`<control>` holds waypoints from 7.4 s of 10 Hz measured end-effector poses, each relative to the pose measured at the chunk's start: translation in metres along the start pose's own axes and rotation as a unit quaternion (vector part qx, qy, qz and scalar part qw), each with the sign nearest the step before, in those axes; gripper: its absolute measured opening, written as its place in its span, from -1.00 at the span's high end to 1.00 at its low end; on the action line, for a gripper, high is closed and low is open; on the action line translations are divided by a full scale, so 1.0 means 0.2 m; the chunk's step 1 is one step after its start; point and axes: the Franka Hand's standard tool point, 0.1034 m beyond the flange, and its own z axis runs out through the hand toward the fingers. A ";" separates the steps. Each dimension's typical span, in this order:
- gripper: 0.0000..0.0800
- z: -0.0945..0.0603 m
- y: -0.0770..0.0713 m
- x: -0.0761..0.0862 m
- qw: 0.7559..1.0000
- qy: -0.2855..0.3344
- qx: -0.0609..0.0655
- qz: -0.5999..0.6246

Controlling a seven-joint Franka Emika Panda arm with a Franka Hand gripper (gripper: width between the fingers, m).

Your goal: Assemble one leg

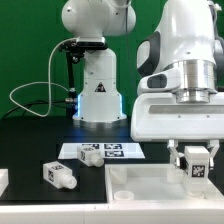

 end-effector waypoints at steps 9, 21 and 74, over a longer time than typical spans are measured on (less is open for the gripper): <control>-0.62 -0.18 0.07 0.19 0.979 -0.198 0.003 0.045; 0.04 -0.06 -0.07 0.06 0.927 -0.269 -0.066 0.253; 0.29 -0.06 0.03 0.09 0.736 -0.142 -0.126 0.650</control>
Offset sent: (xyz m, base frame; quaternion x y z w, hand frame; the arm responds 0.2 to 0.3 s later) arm 0.0000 0.0000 0.0000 0.0000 -0.0650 0.0000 0.9979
